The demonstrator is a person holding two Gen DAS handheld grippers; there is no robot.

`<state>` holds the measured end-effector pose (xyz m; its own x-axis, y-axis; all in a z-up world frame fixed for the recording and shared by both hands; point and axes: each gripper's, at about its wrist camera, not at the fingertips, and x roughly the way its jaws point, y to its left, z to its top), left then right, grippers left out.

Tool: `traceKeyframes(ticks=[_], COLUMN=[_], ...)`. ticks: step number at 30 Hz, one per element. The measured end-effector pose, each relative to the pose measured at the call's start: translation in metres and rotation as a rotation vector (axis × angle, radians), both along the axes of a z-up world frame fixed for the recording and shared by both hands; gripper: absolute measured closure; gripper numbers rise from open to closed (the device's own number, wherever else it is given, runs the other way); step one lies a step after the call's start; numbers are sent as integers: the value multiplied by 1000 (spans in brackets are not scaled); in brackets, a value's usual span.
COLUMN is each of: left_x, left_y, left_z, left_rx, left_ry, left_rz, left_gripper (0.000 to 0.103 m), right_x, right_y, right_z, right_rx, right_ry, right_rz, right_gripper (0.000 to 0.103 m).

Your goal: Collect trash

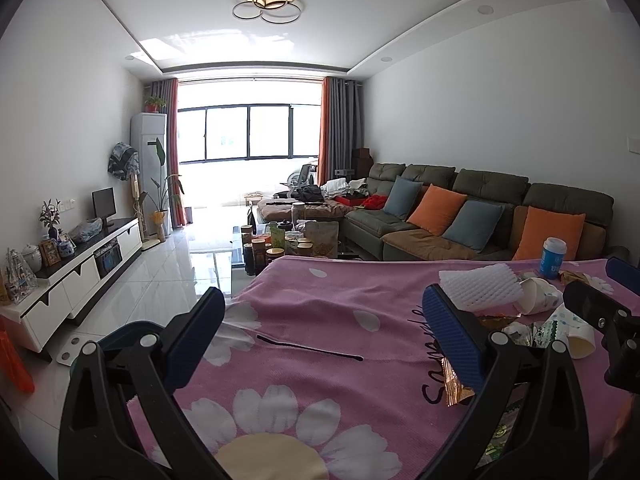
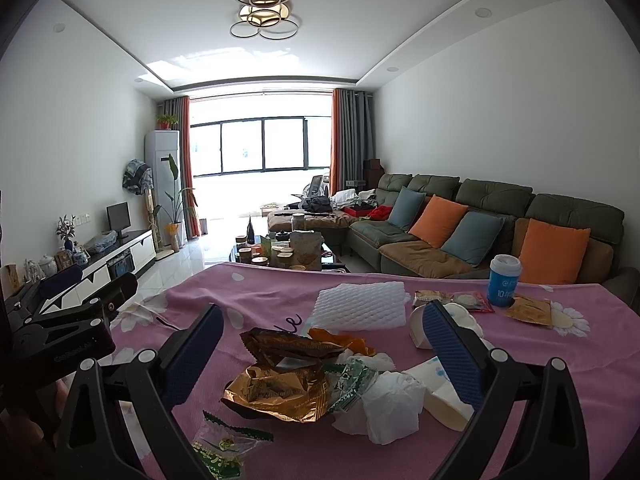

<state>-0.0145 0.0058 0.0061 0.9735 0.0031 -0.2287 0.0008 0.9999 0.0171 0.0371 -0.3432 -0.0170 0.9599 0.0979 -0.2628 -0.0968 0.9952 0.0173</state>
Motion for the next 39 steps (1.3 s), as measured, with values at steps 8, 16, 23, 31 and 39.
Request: traceKeyframes(ticks=[8, 16, 23, 31, 39], left_x=[0, 0, -2, -3, -4], left_y=[1, 0, 1, 1, 1], left_z=[1, 4, 3, 3, 3], left_rx=[1, 1, 0, -2, -2], left_ry=[-4, -8, -11, -12, -13], left_rz=[4, 6, 8, 7, 7], left_gripper=[6, 6, 6, 6, 6], right_x=[1, 0, 1, 1, 2], right_y=[0, 0, 0, 0, 0], right_z=[0, 0, 0, -1, -1], right_rx=[2, 3, 2, 4, 6], right_ry=[-1, -2, 0, -1, 2], right_rz=[2, 0, 1, 2, 1], right_gripper=[7, 7, 7, 7, 7])
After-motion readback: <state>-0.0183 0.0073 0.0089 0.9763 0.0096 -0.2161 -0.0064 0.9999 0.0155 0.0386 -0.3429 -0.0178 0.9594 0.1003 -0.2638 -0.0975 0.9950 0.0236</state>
